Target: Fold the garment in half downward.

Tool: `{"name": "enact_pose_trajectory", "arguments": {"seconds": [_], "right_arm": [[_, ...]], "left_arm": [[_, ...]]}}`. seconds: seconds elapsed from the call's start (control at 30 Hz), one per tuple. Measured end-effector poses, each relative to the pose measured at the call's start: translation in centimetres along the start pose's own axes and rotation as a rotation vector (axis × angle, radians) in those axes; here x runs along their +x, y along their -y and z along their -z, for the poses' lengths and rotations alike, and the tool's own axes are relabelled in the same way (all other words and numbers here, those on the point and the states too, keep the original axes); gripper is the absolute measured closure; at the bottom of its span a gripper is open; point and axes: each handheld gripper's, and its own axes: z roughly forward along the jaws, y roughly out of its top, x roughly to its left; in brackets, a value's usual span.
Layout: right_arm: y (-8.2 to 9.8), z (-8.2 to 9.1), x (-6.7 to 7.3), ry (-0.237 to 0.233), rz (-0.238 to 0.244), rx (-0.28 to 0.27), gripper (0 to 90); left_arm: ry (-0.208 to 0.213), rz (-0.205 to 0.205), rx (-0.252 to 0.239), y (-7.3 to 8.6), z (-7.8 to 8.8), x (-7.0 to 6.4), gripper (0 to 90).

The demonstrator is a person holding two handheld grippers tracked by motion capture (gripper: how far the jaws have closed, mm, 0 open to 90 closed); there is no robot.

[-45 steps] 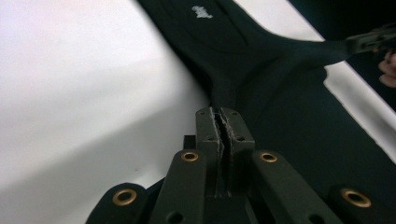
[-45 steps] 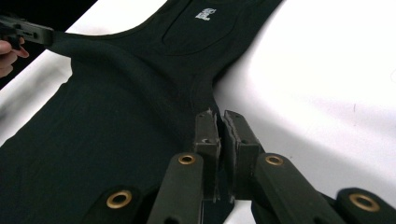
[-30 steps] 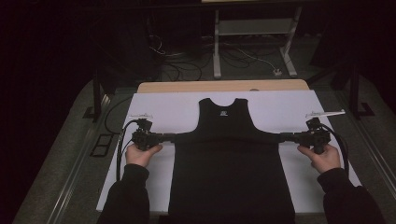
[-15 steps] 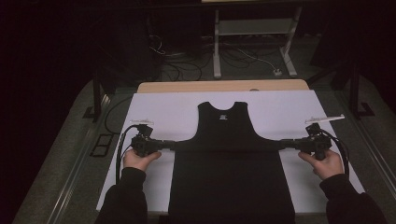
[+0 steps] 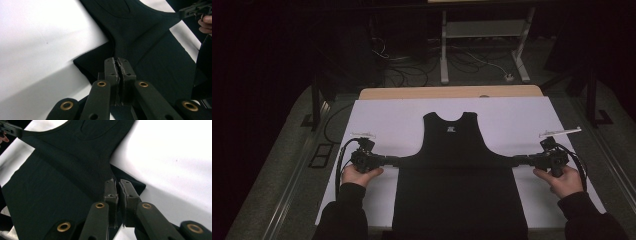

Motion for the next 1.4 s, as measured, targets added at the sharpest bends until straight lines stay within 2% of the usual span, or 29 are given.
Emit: {"name": "enact_pose_trajectory", "arguments": {"seconds": [0.17, 0.3, 0.43, 0.6, 0.73, 0.83, 1.13, 1.4], "right_arm": [[0.2, 0.2, 0.2, 0.000, 0.000, 0.008, 83.2], [0.3, 0.4, 0.2, -0.002, -0.005, 0.010, 83.3], [0.6, 0.6, 0.2, -0.008, -0.012, 0.008, 83.2], [1.0, 0.7, 0.3, -0.013, -0.019, 0.017, 83.2], [1.3, 0.9, 0.4, -0.017, -0.021, 0.022, 83.1], [1.5, 0.9, 0.5, -0.017, -0.019, 0.034, 83.1], [2.0, 0.4, 0.3, -0.003, -0.028, 0.074, 82.7], [2.3, -0.3, 0.3, 0.013, -0.029, 0.114, 82.6]], "left_arm": [[0.001, -0.020, 0.010, 0.3, 0.1, -0.3, 85.7], [0.004, -0.017, 0.001, 0.4, 0.3, -0.4, 85.7], [0.008, -0.019, 0.014, 0.7, 0.4, -0.5, 85.7], [0.006, -0.046, 0.021, 1.0, 0.5, -0.8, 85.7], [0.003, -0.049, 0.029, 1.1, 0.5, -1.0, 85.7], [0.005, -0.055, 0.049, 1.3, 0.4, -1.1, 85.7], [-0.028, -0.080, 0.110, 1.6, -0.3, -1.5, 85.5], [-0.030, -0.067, 0.136, 1.9, -0.7, -1.5, 85.4]]}}
